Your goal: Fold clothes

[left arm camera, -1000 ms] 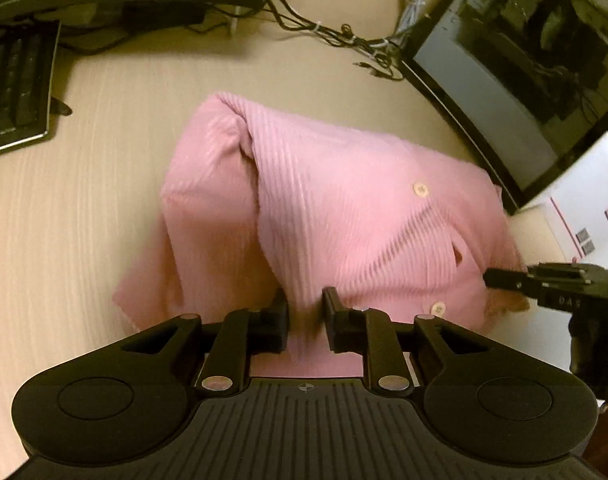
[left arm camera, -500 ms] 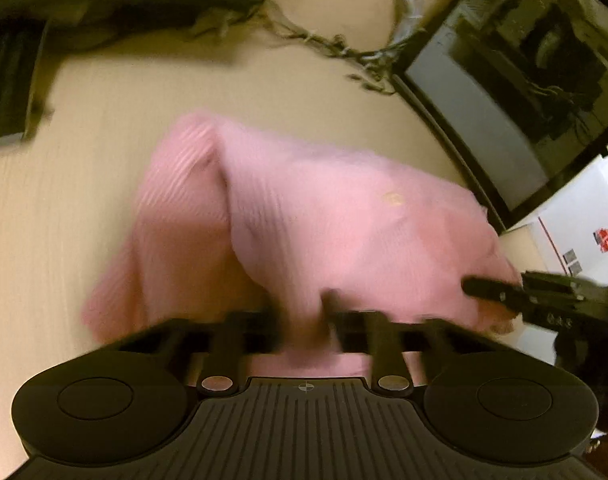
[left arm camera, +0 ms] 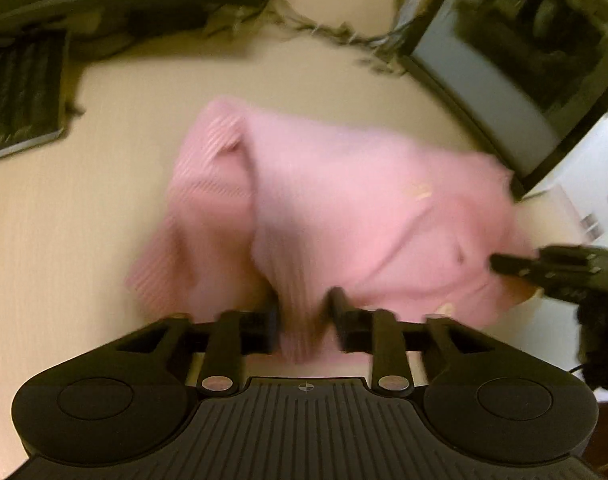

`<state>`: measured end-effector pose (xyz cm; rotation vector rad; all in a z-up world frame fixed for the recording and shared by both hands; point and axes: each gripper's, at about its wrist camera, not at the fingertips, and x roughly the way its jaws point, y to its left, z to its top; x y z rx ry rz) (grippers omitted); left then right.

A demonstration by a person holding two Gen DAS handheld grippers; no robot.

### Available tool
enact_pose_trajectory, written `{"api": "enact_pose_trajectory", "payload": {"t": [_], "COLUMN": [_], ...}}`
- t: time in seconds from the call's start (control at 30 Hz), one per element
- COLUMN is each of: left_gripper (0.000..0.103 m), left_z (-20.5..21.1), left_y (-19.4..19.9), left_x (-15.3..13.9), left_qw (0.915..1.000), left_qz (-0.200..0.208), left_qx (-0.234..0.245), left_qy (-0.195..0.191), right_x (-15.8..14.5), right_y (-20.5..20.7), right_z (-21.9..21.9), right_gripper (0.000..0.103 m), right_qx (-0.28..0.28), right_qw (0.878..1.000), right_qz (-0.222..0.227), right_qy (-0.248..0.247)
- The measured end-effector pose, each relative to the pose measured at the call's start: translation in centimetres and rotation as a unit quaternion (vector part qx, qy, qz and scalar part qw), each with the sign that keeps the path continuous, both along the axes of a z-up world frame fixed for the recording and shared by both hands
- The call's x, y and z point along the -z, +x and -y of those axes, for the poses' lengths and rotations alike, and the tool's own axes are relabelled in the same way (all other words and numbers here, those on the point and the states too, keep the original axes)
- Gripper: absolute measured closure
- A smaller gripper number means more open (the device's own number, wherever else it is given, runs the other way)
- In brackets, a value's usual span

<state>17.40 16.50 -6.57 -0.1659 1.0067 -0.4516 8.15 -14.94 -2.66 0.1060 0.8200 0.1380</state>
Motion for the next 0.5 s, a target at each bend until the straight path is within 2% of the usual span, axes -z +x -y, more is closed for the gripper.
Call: {"api": "enact_pose_trajectory", "payload": {"t": [0.07, 0.13, 0.2, 0.23, 0.3, 0.33, 0.4, 0.43, 0.5], "left_gripper": [0.060, 0.050, 0.039, 0.028, 0.016, 0.014, 0.014, 0.014, 0.019], "left_z": [-0.9, -1.5, -1.8, -1.7, -0.6, 0.3, 2.7, 3.6, 5.2], "left_y": [-0.4, -0.6, -0.9, -1.0, -0.8, -0.6, 0.5, 1.3, 2.8], "left_x": [-1.7, -4.2, -6.2, -7.0, -7.7, -7.3, -5.1, -3.5, -0.2], "left_qw": [0.9997, 0.9982, 0.9947, 0.9915, 0.9847, 0.9828, 0.9830, 0.9862, 0.9916], "left_qz": [0.022, 0.053, 0.073, 0.081, 0.092, 0.091, 0.064, 0.036, -0.019], "left_qx": [-0.013, -0.018, -0.011, -0.001, 0.025, 0.040, 0.058, 0.054, 0.039], "left_qy": [-0.002, -0.019, -0.072, -0.102, -0.146, -0.156, -0.162, -0.152, -0.122], "right_x": [-1.8, -3.7, -4.4, -4.5, -2.3, -0.9, 2.0, 2.6, 1.2], "right_y": [-0.7, -1.1, -1.1, -0.9, 0.2, 0.9, 2.0, 2.0, 0.9], "right_z": [0.5, 0.6, 0.0, -0.4, -1.2, -1.6, -2.0, -2.0, -1.3], "right_gripper": [0.041, 0.035, 0.020, 0.014, 0.014, 0.014, 0.014, 0.014, 0.014], "right_qx": [0.008, 0.006, -0.007, -0.014, -0.023, -0.024, -0.006, 0.000, 0.008], "right_qw": [1.000, 0.999, 0.997, 0.995, 0.993, 0.993, 0.995, 0.997, 0.998], "right_qz": [0.024, 0.050, 0.063, 0.065, 0.036, 0.015, -0.025, -0.027, -0.006], "right_qy": [-0.009, 0.005, 0.044, 0.067, 0.106, 0.118, 0.096, 0.079, 0.065]}}
